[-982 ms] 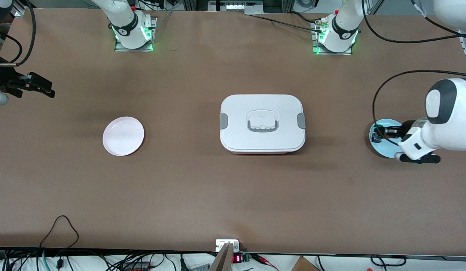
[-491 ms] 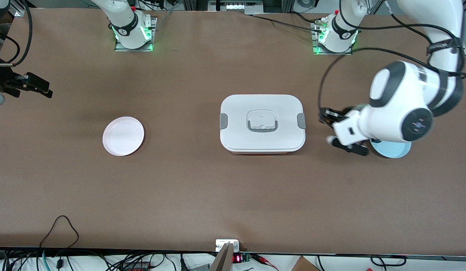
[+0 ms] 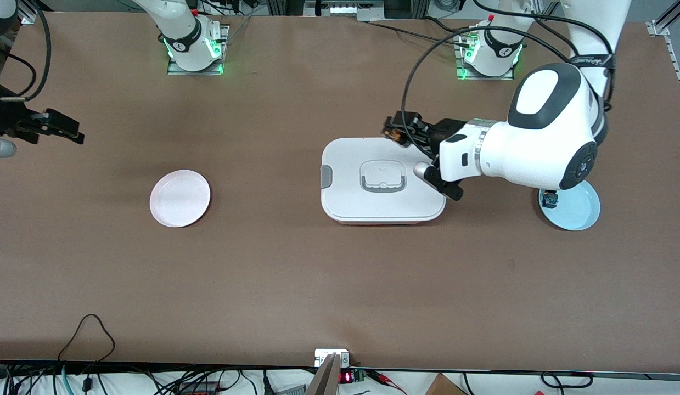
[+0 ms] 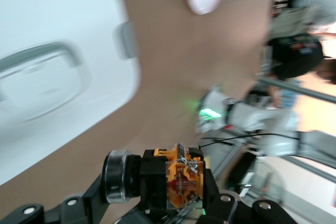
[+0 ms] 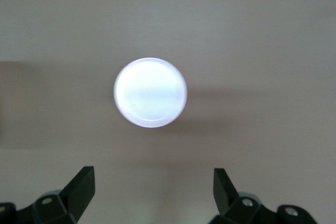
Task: Transfer orange switch to right arm and place
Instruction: 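Carry the switch over the white box while the right gripper reaches in, then raise the switch with the left gripper while the right gripper approaches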
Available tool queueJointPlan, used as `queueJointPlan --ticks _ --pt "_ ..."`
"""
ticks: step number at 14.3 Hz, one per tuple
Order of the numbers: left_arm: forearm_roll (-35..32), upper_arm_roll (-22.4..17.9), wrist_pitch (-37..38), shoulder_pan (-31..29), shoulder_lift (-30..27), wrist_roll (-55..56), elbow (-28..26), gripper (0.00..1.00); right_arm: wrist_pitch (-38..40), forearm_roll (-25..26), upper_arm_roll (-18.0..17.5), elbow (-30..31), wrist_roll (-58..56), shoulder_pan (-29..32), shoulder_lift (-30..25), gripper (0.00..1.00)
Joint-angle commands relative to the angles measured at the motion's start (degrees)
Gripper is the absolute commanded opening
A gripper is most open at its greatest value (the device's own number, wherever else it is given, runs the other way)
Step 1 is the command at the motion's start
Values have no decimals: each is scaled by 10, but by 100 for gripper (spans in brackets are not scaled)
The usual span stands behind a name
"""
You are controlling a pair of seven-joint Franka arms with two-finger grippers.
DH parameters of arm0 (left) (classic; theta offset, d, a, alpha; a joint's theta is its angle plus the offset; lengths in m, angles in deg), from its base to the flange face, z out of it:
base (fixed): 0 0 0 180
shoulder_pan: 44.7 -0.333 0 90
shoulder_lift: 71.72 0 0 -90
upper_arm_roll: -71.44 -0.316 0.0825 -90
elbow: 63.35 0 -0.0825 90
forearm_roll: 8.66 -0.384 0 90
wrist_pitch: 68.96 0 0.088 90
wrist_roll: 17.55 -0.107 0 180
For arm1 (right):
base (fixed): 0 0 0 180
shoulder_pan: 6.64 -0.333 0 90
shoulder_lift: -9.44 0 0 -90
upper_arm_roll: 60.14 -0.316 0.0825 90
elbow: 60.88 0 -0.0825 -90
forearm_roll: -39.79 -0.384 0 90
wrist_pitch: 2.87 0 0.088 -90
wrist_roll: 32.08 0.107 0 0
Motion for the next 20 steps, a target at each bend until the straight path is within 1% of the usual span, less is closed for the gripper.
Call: queueJointPlan --ticks 1,2,3,4,5,6,7,9,10,12,13,14,15,16,17,18,20 --pt "38 8 -38 17 6 -100 17 0 8 -67 -1 -5 -5 1 26 100" --pt "43 23 -54 11 4 -160 12 0 13 -97 -2 -6 -5 1 31 100" --pt "59 34 -68 10 5 -231 8 0 27 -138 -1 -6 -3 1 39 100" --pt "82 36 -77 11 3 -276 2 0 39 -175 -1 -6 -2 3 46 100" --pt "91 38 -94 17 -1 -313 -2 0 41 -217 -1 -2 -3 4 53 100" --pt "100 48 -131 25 -3 -364 -7 0 41 -253 -1 0 -3 4 58 100" --pt "131 69 -171 19 -2 -415 -18 0 41 -299 -1 0 0 3 67 100" --pt "211 78 -244 27 -2 -543 -39 0 43 -385 -2 2 3 -2 82 100" --pt "227 92 -290 33 -1 -610 -49 0 43 -425 -3 11 3 -3 86 100" --pt "240 136 -377 29 -3 -706 -78 0 44 -517 -4 38 3 -2 92 100" --pt "284 163 -436 27 -2 -754 -96 0 44 -564 -4 55 2 -2 92 100" --pt "338 181 -489 32 1 -802 -103 0 45 -600 -4 68 6 -3 93 100" --pt "406 198 -547 44 8 -861 -103 0 45 -637 -5 80 16 -4 95 100" --pt "460 207 -588 60 13 -904 -103 0 45 -660 -6 85 25 -6 98 100" --pt "495 207 -608 70 14 -946 -105 0 51 -676 -7 87 35 -12 104 100" --pt "514 207 -611 71 17 -985 -105 0 64 -702 -7 89 41 -15 113 100" --pt "533 208 -611 73 27 -1032 -101 0 76 -743 -7 97 41 -24 129 100"
